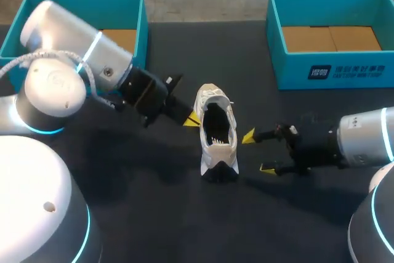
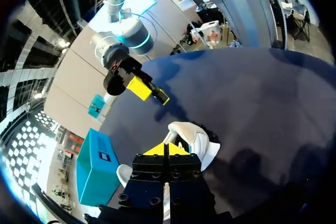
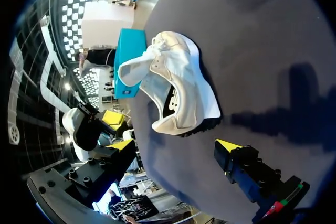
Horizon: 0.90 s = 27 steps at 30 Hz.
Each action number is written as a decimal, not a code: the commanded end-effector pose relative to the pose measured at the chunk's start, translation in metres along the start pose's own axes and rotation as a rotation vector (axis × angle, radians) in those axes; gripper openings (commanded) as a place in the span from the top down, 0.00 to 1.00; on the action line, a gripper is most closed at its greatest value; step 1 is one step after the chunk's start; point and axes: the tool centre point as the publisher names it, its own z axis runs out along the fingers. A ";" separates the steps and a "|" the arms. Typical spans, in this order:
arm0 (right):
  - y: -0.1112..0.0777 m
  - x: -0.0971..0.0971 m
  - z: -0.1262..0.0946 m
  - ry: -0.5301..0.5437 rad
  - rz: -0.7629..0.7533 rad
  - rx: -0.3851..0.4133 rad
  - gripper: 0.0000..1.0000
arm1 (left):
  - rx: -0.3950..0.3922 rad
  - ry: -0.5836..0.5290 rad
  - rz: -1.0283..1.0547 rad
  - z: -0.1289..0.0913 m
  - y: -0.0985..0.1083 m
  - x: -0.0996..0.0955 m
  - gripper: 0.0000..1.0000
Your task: Take the shoe out of the shoebox, open the shoe tongue, remove and reinsert the insole, then place the shoe into the shoebox
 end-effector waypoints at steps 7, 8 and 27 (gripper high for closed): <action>-0.005 -0.019 -0.068 -0.012 0.024 0.027 0.00 | -0.060 0.312 0.036 -0.003 -0.004 -0.017 1.00; -0.005 -0.021 -0.070 -0.016 0.032 0.022 0.00 | -0.068 0.343 0.043 -0.003 -0.005 -0.018 1.00; -0.005 -0.021 -0.070 -0.016 0.032 0.022 0.00 | -0.148 0.544 0.115 -0.007 -0.011 -0.022 1.00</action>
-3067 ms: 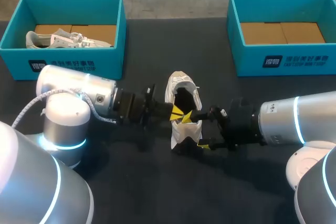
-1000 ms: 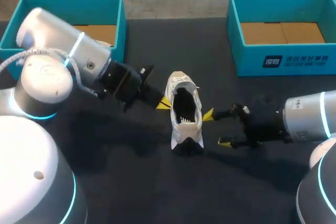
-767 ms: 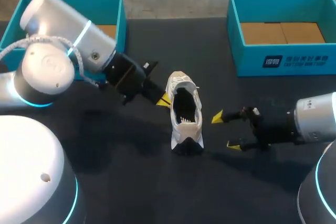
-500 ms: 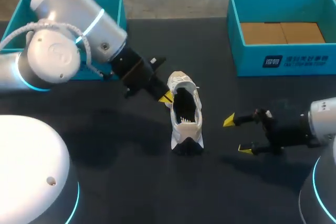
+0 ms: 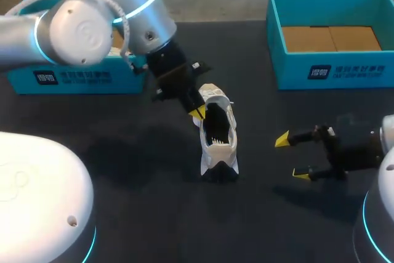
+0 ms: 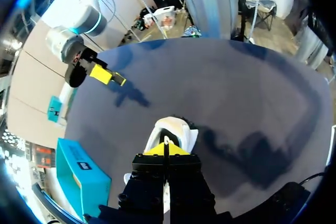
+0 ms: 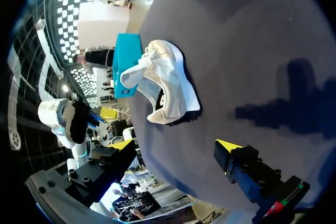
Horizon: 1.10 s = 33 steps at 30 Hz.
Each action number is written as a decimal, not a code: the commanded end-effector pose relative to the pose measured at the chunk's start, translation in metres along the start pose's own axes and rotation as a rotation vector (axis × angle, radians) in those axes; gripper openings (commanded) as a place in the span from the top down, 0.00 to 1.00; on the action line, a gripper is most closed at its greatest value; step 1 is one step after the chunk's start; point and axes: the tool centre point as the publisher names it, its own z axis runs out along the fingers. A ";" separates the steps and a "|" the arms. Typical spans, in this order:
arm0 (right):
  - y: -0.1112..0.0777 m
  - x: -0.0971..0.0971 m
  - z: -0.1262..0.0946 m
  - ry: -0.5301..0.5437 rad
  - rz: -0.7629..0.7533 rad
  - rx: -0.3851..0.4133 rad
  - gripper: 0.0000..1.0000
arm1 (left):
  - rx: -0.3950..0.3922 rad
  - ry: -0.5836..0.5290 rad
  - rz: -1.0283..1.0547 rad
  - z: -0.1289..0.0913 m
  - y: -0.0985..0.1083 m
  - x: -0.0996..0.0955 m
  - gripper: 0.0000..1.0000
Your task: Take the shoe out of the shoebox, open the shoe tongue, remove and reinsert the insole, then place the shoe into the shoebox
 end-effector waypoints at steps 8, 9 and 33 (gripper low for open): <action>-0.003 0.001 -0.005 -0.001 0.000 -0.002 0.00 | -0.013 0.172 0.135 0.008 0.005 -0.010 1.00; -0.003 0.001 -0.005 -0.001 0.000 -0.002 0.00 | -0.004 0.182 0.149 0.010 0.007 -0.011 1.00; -0.003 0.001 -0.005 -0.001 0.000 -0.002 0.00 | -0.025 0.432 0.313 0.067 0.025 -0.010 1.00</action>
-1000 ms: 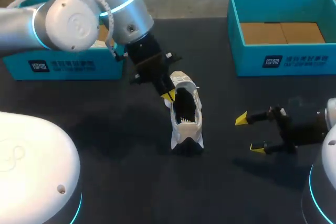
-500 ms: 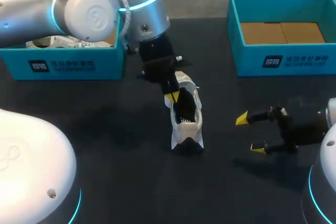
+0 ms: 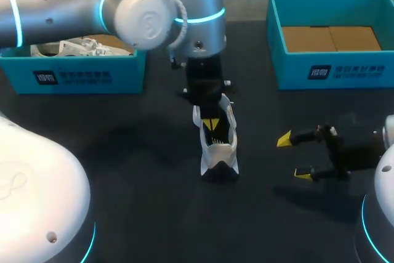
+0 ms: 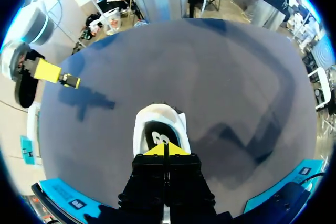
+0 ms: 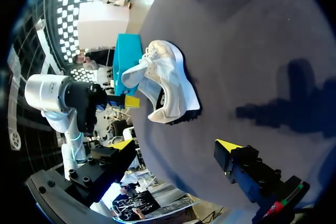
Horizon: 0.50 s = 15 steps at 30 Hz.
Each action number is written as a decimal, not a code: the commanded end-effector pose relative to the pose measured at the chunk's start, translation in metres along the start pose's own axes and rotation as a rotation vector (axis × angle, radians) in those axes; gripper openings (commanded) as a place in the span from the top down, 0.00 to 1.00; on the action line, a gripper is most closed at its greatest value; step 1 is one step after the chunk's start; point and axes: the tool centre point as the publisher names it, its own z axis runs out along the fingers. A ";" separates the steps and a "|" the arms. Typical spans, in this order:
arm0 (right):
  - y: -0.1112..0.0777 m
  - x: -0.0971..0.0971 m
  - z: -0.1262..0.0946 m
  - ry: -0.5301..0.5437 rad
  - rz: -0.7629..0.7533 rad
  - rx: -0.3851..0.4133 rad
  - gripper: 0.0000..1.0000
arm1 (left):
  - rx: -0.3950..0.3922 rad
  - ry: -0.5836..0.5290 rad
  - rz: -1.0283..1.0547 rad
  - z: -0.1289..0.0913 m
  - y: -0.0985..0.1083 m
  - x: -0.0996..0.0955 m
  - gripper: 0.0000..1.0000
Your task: Take the shoe out of the shoebox, open the shoe tongue, remove and reinsert the insole, then place the shoe into the shoebox
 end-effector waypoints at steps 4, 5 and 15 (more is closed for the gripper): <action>-0.002 0.000 -0.001 -0.001 0.000 -0.003 0.00 | 0.000 0.104 0.012 0.016 -0.004 -0.001 1.00; -0.002 0.000 -0.001 -0.001 0.000 -0.003 0.00 | 0.005 0.105 0.018 0.018 -0.005 -0.001 1.00; -0.002 0.000 -0.001 -0.001 0.000 -0.003 0.00 | -0.002 0.125 0.018 0.042 -0.004 0.001 1.00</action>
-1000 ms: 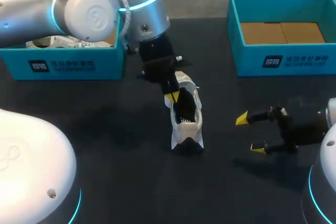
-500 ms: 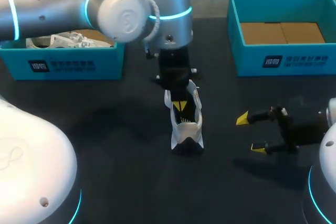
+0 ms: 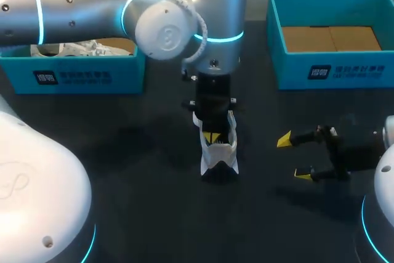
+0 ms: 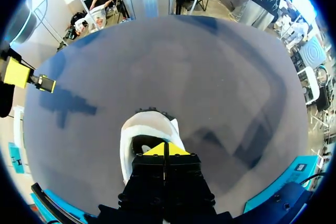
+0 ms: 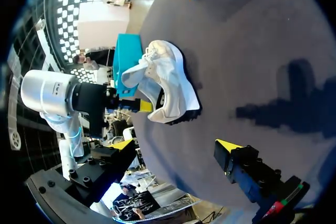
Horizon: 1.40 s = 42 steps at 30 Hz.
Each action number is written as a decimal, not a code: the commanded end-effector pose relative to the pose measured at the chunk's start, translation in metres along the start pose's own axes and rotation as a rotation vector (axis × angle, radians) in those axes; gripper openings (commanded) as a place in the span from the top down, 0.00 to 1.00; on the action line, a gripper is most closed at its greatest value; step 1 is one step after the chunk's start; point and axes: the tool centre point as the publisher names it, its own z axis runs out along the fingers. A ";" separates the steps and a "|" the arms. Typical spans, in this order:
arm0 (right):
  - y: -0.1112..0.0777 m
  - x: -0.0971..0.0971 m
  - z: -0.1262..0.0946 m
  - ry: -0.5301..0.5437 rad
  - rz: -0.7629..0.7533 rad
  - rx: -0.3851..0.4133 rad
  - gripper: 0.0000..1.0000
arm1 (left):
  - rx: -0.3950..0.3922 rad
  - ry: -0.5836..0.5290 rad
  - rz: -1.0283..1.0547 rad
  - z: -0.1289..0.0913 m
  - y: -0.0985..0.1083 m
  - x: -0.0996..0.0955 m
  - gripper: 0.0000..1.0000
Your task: Take the shoe out of the shoebox, open the shoe tongue, remove and reinsert the insole, then place the shoe into the shoebox
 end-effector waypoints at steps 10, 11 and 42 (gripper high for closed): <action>-0.002 0.000 -0.001 -0.002 0.000 -0.002 0.00 | 0.005 0.006 -0.006 0.025 0.007 -0.008 1.00; -0.002 0.000 -0.001 -0.002 0.000 -0.002 0.00 | 0.005 0.009 -0.007 0.027 0.007 -0.008 1.00; -0.002 0.000 -0.001 -0.002 0.000 -0.002 0.00 | -0.065 -0.042 -0.053 0.051 0.015 -0.010 1.00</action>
